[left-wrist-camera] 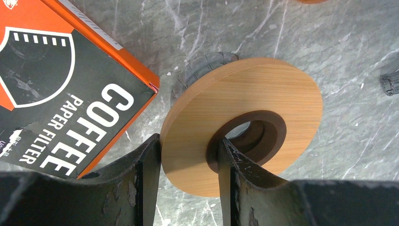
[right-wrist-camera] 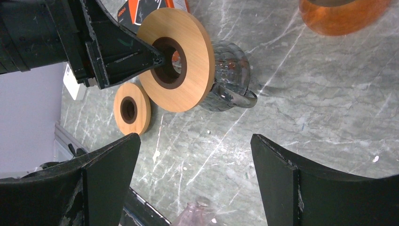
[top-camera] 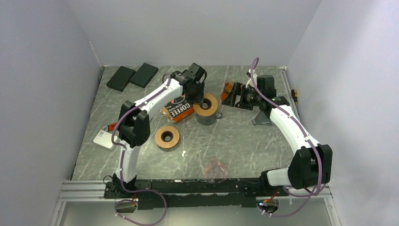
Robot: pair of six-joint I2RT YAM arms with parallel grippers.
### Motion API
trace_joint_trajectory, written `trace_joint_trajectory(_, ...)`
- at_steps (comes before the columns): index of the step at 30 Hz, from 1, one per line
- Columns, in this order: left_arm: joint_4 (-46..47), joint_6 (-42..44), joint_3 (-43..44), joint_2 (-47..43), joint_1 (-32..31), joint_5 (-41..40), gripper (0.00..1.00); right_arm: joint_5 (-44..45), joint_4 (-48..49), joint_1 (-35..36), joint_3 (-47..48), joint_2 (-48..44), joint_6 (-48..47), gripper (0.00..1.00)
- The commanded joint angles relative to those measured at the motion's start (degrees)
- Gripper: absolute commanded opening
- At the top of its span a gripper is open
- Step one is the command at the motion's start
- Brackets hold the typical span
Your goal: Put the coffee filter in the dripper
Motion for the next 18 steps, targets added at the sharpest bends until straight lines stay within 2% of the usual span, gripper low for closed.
trace_joint_trajectory(1, 0.83, 0.31, 1.09, 0.45, 0.17, -0.67, 0.44, -0.73, 2.65, -0.38, -0.28, -0.42, 0.13, 0.93)
trace_joint_trajectory(10, 1.27, 0.82, 1.26, 1.41, 0.19, -0.66, 0.53, -0.67, 2.86, -0.38, -0.12, -0.08, 0.15, 0.93)
trace_joint_trajectory(18, 4.44, 1.71, -0.10, -0.73, 0.17, 0.58, 0.68, -0.50, 3.07, -0.41, -0.30, 0.06, 0.33, 0.93)
